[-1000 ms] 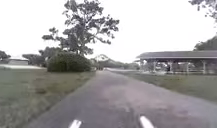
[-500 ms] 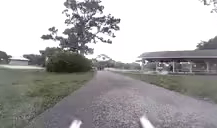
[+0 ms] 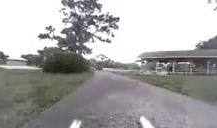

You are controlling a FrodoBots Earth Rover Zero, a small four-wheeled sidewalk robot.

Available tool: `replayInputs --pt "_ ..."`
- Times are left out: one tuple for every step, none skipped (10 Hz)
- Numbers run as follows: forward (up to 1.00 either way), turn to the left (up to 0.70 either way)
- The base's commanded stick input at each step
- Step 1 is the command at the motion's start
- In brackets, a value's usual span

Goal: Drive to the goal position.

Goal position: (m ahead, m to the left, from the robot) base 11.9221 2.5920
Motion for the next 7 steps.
replayInputs --pt "0.70 0.00" --pt "0.70 0.00" --pt "0.70 0.00" --pt "0.70 0.00" --pt "0.70 0.00" --pt "0.70 -0.14" --pt "0.70 -0.26"
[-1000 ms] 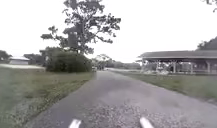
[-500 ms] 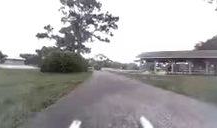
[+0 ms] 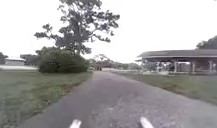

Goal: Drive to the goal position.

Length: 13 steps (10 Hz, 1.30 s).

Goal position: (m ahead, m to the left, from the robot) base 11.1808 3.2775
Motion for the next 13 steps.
replayInputs --pt "0.70 -0.27" --pt "0.70 -0.03" --pt "0.70 0.00" --pt "0.70 0.00" --pt "0.70 0.00" --pt "0.70 0.00" --pt "0.70 0.00" --pt "0.70 0.00" --pt "0.70 0.00" --pt "0.70 0.00" --pt "0.70 0.00" --pt "0.70 0.00" --pt "0.70 0.00"
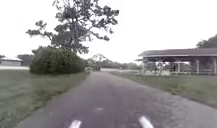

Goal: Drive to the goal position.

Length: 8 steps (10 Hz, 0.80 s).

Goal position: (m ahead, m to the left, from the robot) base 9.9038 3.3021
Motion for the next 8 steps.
replayInputs --pt "0.70 0.00" --pt "0.70 0.00" --pt "0.70 0.00" --pt "0.70 0.00" --pt "0.70 0.00" --pt "0.70 0.00" --pt "0.70 0.00" --pt "0.70 0.00"
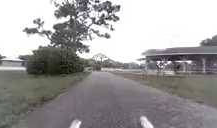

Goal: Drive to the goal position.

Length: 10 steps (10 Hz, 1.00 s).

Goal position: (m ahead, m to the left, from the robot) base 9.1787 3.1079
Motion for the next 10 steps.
replayInputs --pt "0.70 0.00" --pt "0.70 0.00" --pt "0.70 0.00" --pt "0.70 0.00" --pt "0.70 0.00" --pt "0.70 0.00" --pt "0.70 0.00" --pt "0.70 0.00" --pt "0.70 0.00" --pt "0.70 0.00"
